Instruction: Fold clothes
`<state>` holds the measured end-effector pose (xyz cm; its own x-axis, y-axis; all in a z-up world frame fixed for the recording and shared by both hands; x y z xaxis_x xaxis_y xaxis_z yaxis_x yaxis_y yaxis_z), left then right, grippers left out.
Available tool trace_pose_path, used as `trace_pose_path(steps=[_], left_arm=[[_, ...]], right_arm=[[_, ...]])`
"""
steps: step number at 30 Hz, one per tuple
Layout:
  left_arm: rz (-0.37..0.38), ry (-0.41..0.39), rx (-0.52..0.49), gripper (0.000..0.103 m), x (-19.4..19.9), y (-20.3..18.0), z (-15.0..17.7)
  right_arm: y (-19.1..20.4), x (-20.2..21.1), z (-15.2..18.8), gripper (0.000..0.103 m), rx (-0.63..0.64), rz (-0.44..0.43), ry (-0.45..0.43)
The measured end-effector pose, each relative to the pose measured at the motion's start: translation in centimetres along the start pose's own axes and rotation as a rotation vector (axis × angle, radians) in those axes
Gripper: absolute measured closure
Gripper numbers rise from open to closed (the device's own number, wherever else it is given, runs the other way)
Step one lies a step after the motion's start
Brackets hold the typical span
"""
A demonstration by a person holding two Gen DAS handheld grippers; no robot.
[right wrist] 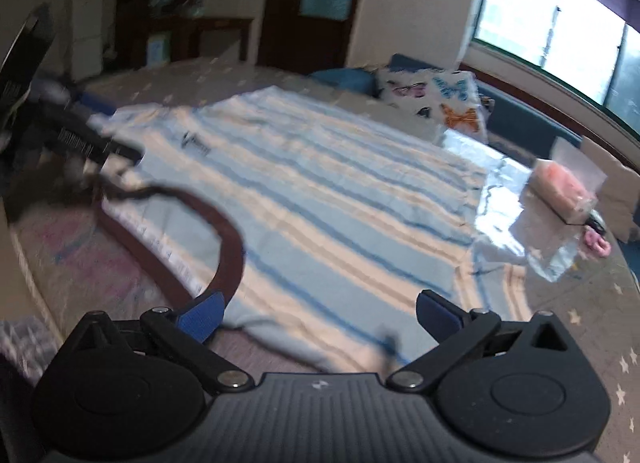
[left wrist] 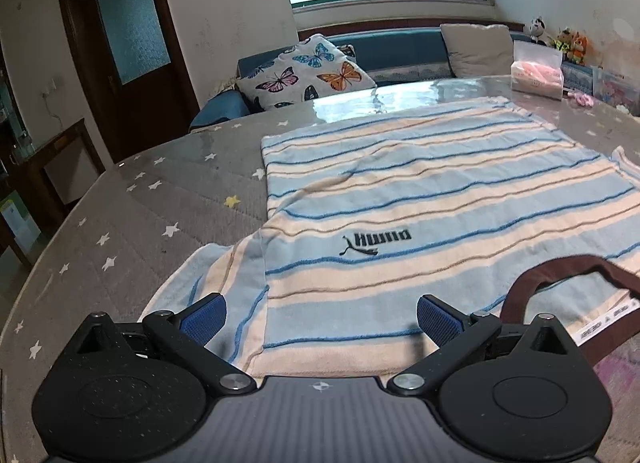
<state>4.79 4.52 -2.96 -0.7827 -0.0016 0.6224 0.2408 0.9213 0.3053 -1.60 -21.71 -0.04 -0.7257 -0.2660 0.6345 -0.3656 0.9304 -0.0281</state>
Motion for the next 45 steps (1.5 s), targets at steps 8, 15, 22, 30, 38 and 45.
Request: trace_pose_path(steps=[8, 15, 22, 30, 38, 45], left_arm=[[0.02, -0.044, -0.005, 0.0, 0.8, -1.3, -1.8], [0.059, -0.057, -0.019, 0.0, 0.3, -4.0, -3.8], [0.119, -0.059, -0.057, 0.0, -0.1, -7.5, -5.1], [0.184, -0.068, -0.117, 0.0, -0.2, -11.5, -6.3], [0.223, -0.066, -0.166, 0.0, 0.0, -14.2, -6.3], [0.232, -0.05, -0.184, 0.0, -0.3, -15.1, -5.7]], right_arm=[[-3.4, -1.4, 0.7, 0.003, -0.218, 0.026, 0.087], [-6.8, 0.3, 1.3, 0.011, -0.316, 0.133, 0.042], [-12.1, 1.3, 3.3, 0.032, -0.479, 0.291, 0.052], [-14.8, 1.7, 4.3, 0.055, -0.566, 0.359, 0.035], [-14.7, 1.5, 4.1, 0.09, -0.564, 0.379, 0.031], [-14.2, 2.8, 3.4, 0.097, -0.603, 0.315, 0.0]])
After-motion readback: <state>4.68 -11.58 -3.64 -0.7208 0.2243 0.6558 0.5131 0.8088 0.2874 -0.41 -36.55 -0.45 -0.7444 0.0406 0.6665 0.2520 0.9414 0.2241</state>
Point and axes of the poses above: each gripper's, at about its wrist camera, not at the fingertips, and x roughly against the way its jaws point, y to its left, z to its underside, the point moved 2 cm from there along -x, roughly the way its jaws point, and after that the axes turned 9 degrees about -x, right-handed, at the moved point
